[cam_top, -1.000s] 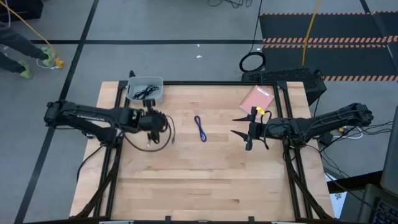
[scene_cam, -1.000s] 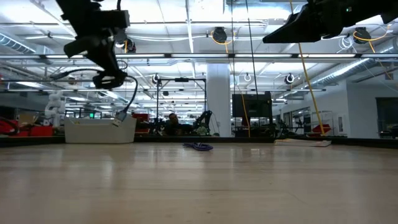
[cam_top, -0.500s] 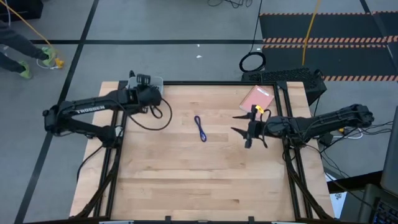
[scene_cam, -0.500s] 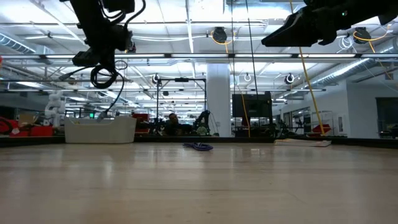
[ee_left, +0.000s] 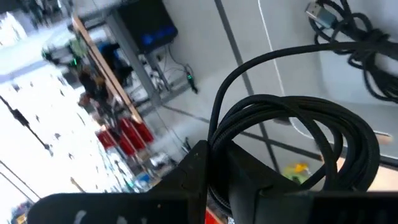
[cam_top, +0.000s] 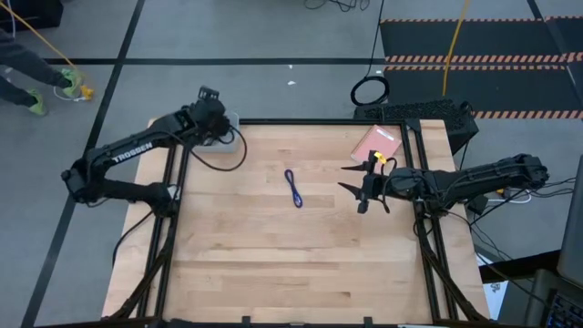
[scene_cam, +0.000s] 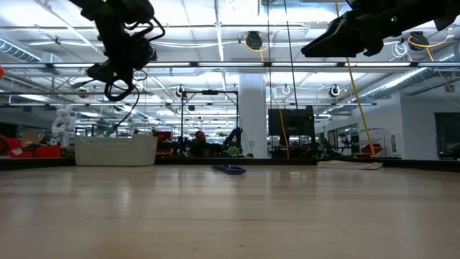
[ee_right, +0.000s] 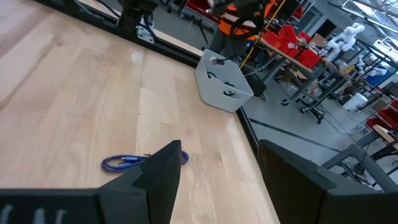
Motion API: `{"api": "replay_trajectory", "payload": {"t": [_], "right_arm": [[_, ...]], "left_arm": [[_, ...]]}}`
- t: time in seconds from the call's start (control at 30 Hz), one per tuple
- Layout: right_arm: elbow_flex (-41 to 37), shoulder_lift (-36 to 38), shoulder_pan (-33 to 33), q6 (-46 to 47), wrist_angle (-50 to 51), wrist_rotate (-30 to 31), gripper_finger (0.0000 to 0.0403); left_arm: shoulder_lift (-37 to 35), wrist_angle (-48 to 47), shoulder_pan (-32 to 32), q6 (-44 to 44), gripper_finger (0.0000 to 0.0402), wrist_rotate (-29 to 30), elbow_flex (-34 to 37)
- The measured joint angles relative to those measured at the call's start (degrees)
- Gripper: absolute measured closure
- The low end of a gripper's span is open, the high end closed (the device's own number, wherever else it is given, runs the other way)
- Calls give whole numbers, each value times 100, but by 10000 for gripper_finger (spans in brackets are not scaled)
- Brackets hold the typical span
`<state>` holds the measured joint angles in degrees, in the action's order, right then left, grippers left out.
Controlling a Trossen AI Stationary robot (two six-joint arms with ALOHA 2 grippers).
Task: Pick and place USB-C Cables
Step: Put the black charger cable into the white bin
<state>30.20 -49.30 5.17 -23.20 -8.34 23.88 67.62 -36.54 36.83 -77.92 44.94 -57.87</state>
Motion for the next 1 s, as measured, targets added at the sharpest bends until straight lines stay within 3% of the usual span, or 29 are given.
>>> {"api": "replay_trajectory", "payload": {"t": [0.2, 0.57, 1.0], "right_arm": [[0, 0, 0, -13, -30, -2, 195], [0, 2, 2, -20, -42, -13, 195], [0, 2, 2, -11, -31, -15, 195]], "left_arm": [[363, 193, 195, -753, 360, -536, 2], [1290, 493, 336, -1249, 360, -603, 4], [1938, 683, 478, -1039, 360, -1083, 4]]}}
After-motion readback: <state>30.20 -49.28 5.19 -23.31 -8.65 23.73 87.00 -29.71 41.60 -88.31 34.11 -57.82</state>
